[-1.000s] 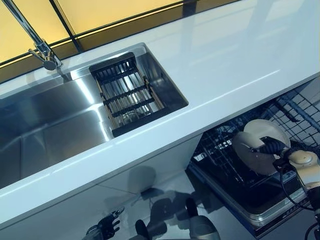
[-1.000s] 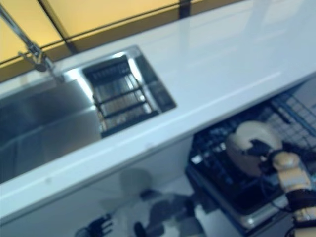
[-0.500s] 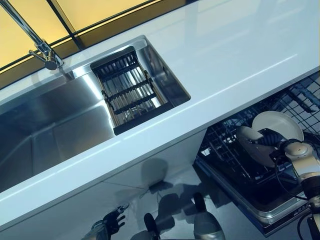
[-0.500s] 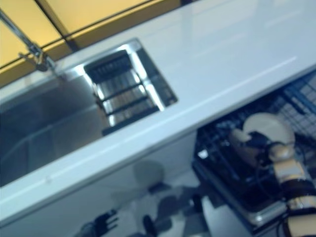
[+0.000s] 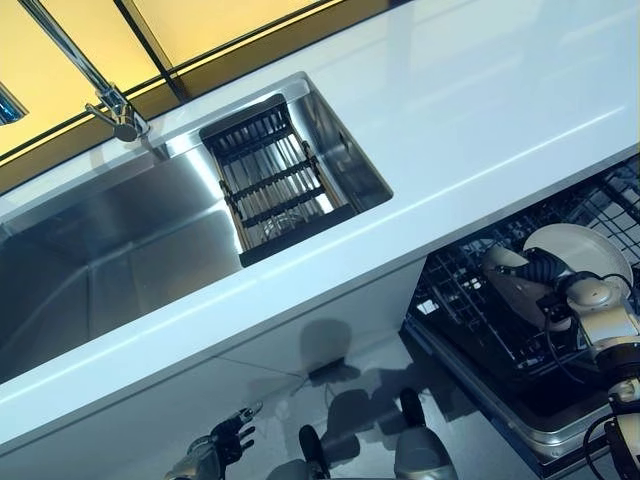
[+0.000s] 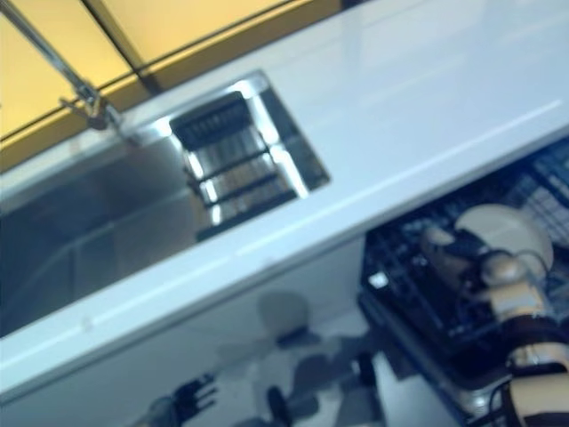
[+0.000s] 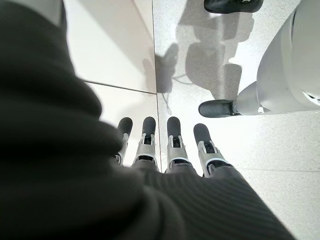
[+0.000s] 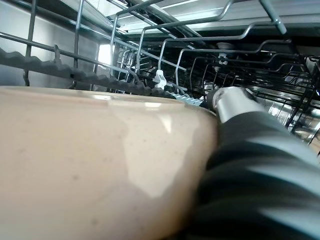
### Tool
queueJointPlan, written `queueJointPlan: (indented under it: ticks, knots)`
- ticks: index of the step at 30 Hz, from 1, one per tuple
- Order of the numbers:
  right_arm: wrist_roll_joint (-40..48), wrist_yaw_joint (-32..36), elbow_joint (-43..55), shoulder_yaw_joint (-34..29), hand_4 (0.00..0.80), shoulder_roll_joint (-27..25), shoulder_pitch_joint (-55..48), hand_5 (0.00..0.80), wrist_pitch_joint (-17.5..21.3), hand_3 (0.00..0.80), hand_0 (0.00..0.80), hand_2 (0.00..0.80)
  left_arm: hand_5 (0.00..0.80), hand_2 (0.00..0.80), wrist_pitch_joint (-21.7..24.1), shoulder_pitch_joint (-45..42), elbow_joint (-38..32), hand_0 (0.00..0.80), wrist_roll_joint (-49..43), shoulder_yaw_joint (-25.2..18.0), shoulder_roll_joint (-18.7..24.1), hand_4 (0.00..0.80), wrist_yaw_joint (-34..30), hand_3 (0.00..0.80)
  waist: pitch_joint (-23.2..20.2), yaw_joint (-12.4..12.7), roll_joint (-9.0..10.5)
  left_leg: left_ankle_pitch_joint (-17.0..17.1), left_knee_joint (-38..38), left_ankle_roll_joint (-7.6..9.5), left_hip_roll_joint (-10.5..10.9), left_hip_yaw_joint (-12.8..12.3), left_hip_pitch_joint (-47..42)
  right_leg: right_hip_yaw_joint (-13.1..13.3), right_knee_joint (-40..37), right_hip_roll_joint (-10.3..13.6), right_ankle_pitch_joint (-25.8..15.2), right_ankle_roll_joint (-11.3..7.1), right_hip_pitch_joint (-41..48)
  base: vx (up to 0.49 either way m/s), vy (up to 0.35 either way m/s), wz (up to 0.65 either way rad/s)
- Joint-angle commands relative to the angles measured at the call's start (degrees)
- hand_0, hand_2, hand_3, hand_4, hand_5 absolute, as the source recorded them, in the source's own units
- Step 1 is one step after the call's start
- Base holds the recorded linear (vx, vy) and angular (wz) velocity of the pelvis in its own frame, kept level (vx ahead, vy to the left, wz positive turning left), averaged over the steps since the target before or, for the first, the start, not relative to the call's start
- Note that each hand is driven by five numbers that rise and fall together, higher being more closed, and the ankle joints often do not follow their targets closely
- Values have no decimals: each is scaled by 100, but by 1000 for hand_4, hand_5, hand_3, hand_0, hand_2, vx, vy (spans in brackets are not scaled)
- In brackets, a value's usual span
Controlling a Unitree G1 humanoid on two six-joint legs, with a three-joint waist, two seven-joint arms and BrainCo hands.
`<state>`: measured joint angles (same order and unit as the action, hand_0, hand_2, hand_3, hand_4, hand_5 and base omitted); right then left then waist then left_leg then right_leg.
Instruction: Take plates into dishwasher
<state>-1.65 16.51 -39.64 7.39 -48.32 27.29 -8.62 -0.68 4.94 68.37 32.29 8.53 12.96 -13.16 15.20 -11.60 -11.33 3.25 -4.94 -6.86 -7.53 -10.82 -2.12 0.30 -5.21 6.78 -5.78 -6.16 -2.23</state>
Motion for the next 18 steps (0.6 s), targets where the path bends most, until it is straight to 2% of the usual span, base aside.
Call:
queueJointPlan:
  ticks: [1, 2, 3, 4, 12, 18]
  knots:
    - [-244, 20, -782, 412, 700, 443, -154, 700, -107, 700, 700, 700, 0, 0, 158, 418, 273, 0, 36, 110, 186, 0, -83, 0, 0, 149, 546, -209, -6, -47, -26, 172, -262, 231, 21, 527, -160, -277, -207, 0, 0, 0]
    - [-266, -1, -782, 413, 464, 439, -160, 464, -98, 464, 464, 464, 0, 0, 151, 415, 260, 0, 32, 117, 183, 0, -70, 0, -2, 152, 555, -204, -6, -50, -31, 172, -260, 233, 21, 523, -160, -278, -204, 0, 0, 0]
    - [-273, -36, -781, 408, 97, 436, -167, 97, -87, 97, 97, 97, 0, 0, 144, 410, 242, 0, 31, 128, 182, 0, -59, 0, -3, 156, 559, -200, -6, -50, -34, 175, -259, 233, 21, 520, -161, -280, -203, 0, 0, 0]
    - [-260, -58, -774, 400, 0, 431, -172, 0, -90, 0, 0, 0, 0, 0, 137, 409, 223, 0, 38, 143, 185, 0, -47, 0, -2, 160, 566, -199, -6, -50, -36, 181, -255, 231, 21, 518, -161, -282, -200, 0, 0, 0]
    - [-312, -156, -440, 275, 0, 329, -315, 0, -175, 0, 0, 0, 0, 0, 40, 391, 75, 0, 127, 170, 237, 0, 31, 0, 11, 138, 651, -200, -6, -28, -52, 189, -240, 266, 21, 479, -159, -290, -192, 0, 0, 0]
    - [-253, -203, 53, 150, 0, 200, -542, 0, -383, 0, 0, 0, 0, 0, 52, 349, 78, 0, 37, 49, 336, 0, 59, 0, 13, 97, 836, -203, -6, -21, -116, 167, -220, 285, 21, 412, -166, -295, -212, -6, -24, 0]
